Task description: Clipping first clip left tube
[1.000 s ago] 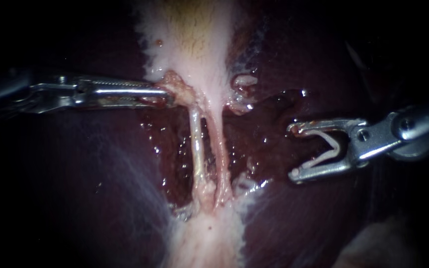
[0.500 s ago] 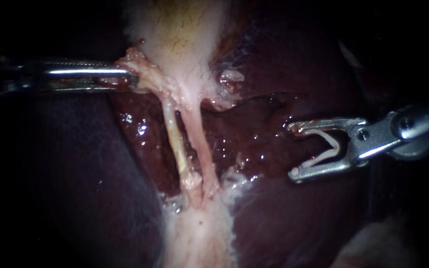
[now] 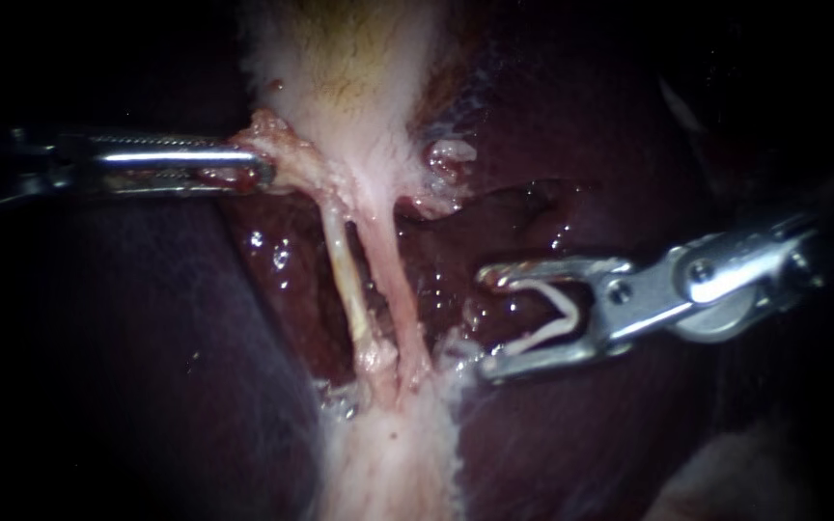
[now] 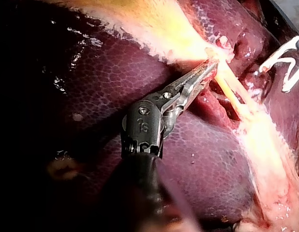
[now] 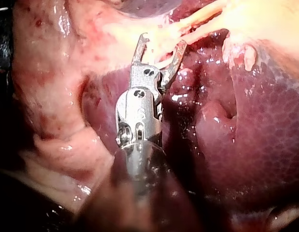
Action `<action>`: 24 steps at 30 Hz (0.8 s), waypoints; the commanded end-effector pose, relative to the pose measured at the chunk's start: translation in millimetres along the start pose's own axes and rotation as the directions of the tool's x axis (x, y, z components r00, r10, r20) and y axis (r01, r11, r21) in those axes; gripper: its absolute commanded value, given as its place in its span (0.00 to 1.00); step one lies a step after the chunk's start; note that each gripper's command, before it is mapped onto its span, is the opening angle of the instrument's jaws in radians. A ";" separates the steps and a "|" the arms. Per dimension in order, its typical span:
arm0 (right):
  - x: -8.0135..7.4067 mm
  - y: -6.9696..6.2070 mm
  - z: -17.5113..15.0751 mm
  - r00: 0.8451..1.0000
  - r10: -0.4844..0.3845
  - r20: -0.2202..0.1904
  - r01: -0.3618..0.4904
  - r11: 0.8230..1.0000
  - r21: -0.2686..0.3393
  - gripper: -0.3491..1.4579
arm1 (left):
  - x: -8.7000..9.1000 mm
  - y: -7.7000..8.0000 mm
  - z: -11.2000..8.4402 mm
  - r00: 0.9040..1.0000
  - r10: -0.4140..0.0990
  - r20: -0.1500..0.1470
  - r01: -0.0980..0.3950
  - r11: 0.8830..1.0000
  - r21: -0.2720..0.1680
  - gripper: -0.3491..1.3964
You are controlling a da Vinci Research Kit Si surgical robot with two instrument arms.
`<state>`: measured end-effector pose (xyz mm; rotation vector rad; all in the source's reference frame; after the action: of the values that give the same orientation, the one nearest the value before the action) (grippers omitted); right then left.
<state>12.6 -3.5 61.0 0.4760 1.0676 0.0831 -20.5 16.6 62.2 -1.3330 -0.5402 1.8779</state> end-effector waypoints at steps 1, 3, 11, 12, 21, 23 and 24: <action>-0.1 0.0 0.7 1.000 0.001 0.001 -0.001 1.000 0.002 0.47 | 0.0 0.0 0.0 1.000 0.001 0.000 -0.001 1.000 0.000 0.00; -0.3 0.1 2.2 1.000 0.006 0.001 -0.006 1.000 0.007 0.47 | 0.0 0.0 0.0 1.000 0.001 0.000 -0.001 1.000 0.000 0.00; -1.1 1.5 4.8 1.000 0.022 0.004 -0.022 1.000 0.000 0.47 | 0.0 0.1 -0.1 1.000 0.000 0.000 0.000 1.000 0.000 0.00; -1.3 1.7 4.9 1.000 0.021 0.004 -0.021 1.000 -0.001 0.47 | 0.0 0.1 -0.1 1.000 0.000 0.000 0.000 1.000 0.001 0.00; -3.4 3.7 6.7 0.999 0.039 0.007 -0.039 0.999 -0.006 0.47 | 0.1 0.5 -0.1 1.000 0.000 0.001 0.000 1.000 -0.004 0.00; -3.7 4.1 7.3 0.999 0.038 0.008 -0.038 0.999 -0.009 0.47 | 0.1 0.6 -0.1 1.000 0.000 0.001 0.000 1.000 -0.003 0.00; -3.8 4.2 7.5 0.999 0.038 0.008 -0.038 0.999 -0.008 0.47 | 0.2 0.6 0.0 1.000 0.000 0.001 0.000 1.000 -0.003 0.00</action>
<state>17.9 -3.3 69.1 0.4877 1.0499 0.1200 -20.8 16.3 61.6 -1.3343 -0.5443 1.8780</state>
